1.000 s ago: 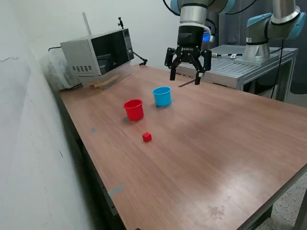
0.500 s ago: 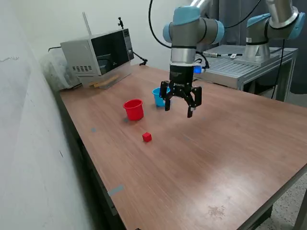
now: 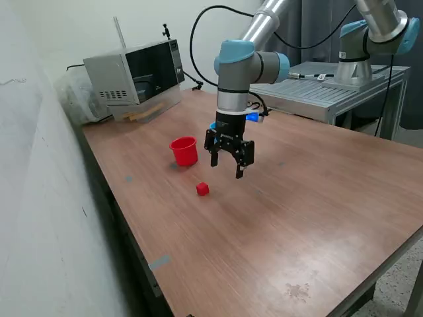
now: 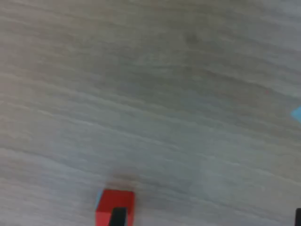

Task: Place red objects in the red bin, and blue objects in the blue bin.

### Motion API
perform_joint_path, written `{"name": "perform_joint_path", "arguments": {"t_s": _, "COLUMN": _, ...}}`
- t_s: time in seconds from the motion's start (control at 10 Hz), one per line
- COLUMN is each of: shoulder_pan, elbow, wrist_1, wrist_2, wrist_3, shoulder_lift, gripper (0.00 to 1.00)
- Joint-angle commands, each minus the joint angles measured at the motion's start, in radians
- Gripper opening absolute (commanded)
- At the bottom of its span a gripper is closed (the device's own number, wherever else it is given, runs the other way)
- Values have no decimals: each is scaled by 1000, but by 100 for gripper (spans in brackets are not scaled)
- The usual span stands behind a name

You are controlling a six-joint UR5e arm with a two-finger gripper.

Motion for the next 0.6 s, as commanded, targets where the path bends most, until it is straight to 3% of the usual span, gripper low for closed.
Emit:
{"name": "perform_joint_path", "arguments": {"t_s": 0.0, "shoulder_pan": -14, "elbow": -24, "wrist_1": -26, "wrist_2": -3, "wrist_3": 6, "shoulder_lift": 27, "gripper": 100}}
{"name": "perform_joint_path", "arguments": {"t_s": 0.5, "shoulder_pan": -17, "elbow": -86, "wrist_1": -64, "wrist_2": 5, "wrist_3": 6, "shoulder_lift": 94, "gripper": 100}}
